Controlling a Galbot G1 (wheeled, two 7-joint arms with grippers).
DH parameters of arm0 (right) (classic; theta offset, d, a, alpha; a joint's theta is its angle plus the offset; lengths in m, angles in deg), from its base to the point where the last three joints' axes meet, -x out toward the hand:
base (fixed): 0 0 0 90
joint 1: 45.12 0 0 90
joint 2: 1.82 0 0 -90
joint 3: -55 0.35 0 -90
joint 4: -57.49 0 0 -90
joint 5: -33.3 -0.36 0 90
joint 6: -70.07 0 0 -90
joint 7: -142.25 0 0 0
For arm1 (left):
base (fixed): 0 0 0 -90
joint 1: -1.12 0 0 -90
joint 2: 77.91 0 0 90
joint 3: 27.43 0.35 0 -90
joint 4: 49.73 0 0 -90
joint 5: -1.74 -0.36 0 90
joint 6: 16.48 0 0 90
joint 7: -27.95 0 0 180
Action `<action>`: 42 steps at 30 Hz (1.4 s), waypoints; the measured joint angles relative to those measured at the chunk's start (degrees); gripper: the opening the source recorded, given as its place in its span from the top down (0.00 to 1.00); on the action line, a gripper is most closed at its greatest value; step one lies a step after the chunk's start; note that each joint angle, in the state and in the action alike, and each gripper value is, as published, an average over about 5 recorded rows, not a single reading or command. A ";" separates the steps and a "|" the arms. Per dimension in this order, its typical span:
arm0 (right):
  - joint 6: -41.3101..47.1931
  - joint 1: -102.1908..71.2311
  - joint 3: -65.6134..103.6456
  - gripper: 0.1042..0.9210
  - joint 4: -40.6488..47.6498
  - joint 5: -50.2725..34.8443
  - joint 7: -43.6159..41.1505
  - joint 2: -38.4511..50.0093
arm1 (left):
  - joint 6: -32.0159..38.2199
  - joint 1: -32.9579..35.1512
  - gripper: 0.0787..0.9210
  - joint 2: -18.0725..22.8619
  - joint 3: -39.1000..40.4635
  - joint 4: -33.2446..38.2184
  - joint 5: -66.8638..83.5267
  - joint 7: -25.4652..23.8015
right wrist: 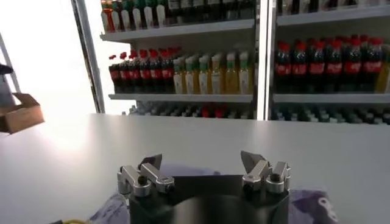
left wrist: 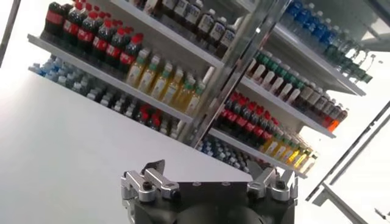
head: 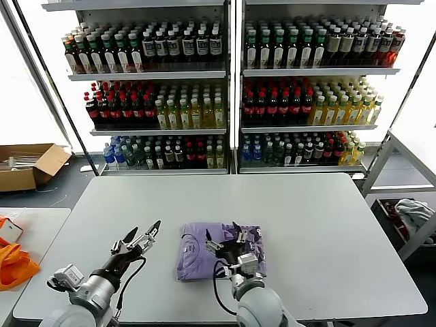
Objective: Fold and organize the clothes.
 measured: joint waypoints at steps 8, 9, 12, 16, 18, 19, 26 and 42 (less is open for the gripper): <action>3.86 2.51 -2.91 0.12 6.49 1.37 -0.13 -3.57 | 0.26 0.68 0.12 0.03 -0.83 0.08 0.03 -0.38; 4.40 2.75 -3.10 0.12 6.69 1.32 0.05 -3.72 | 0.31 0.75 0.12 0.04 -0.89 0.04 0.07 -0.45; 5.76 3.35 -3.55 0.12 6.75 0.93 0.69 -3.95 | 0.38 0.76 0.12 0.01 -0.94 -0.18 0.18 -0.61; 6.11 3.52 -3.62 0.12 5.21 0.57 1.02 -3.58 | 0.43 0.41 0.12 -0.21 -1.04 -0.18 0.22 -0.78; 5.33 3.29 -3.19 0.12 3.48 0.76 0.73 -3.04 | 0.50 0.30 0.12 -0.45 -1.25 0.02 0.17 -0.96; 4.72 3.09 -2.80 0.12 2.45 0.96 0.47 -2.69 | 0.57 0.29 0.12 -0.59 -1.39 0.14 0.12 -1.09; -0.73 -1.23 4.46 0.12 -6.12 3.21 -3.43 0.42 | 1.59 -0.02 0.12 -1.74 -3.02 0.26 -1.20 -2.64; -11.13 -22.14 36.71 0.12 -16.35 2.76 -18.09 2.45 | 4.69 -0.04 0.12 -1.21 -9.88 -0.63 -6.27 -11.30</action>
